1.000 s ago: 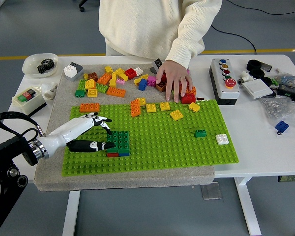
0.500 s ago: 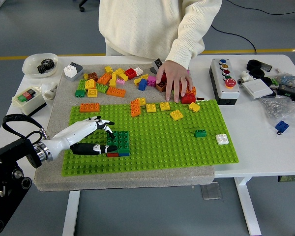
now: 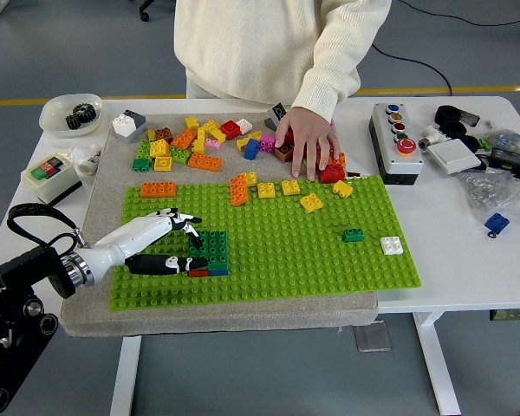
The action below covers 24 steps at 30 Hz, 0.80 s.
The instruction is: Pick up the brick,pile it on top of brick,press brick,pick up the brick,pile it on top of brick,press brick
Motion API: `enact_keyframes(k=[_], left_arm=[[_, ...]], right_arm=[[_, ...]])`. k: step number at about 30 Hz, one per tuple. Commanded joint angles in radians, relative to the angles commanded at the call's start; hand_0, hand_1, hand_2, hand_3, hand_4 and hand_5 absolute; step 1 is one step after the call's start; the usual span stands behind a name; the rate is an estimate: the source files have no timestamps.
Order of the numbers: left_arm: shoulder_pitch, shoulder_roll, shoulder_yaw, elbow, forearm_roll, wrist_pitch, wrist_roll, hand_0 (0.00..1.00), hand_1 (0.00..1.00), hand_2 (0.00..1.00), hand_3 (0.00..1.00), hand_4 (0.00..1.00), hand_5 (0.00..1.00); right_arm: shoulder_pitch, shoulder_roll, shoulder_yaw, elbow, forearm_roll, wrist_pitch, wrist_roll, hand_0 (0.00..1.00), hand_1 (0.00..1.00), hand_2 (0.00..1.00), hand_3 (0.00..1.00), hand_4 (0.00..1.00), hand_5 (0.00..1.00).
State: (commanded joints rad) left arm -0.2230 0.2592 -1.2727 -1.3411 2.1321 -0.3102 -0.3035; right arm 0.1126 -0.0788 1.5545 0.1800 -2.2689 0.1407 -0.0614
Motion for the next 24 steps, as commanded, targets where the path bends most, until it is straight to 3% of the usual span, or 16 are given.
enact_keyframes(k=[24], left_arm=[[0.006, -0.003, 0.022, 0.014, 0.031, -0.002, 0.014, 0.998, 0.937, 0.939, 0.624, 0.998, 0.998]], right_arm=[[0.002, 0.000, 0.003, 0.000, 0.000, 0.000, 0.000, 0.744, 0.646, 0.720, 0.670, 0.891, 0.424]])
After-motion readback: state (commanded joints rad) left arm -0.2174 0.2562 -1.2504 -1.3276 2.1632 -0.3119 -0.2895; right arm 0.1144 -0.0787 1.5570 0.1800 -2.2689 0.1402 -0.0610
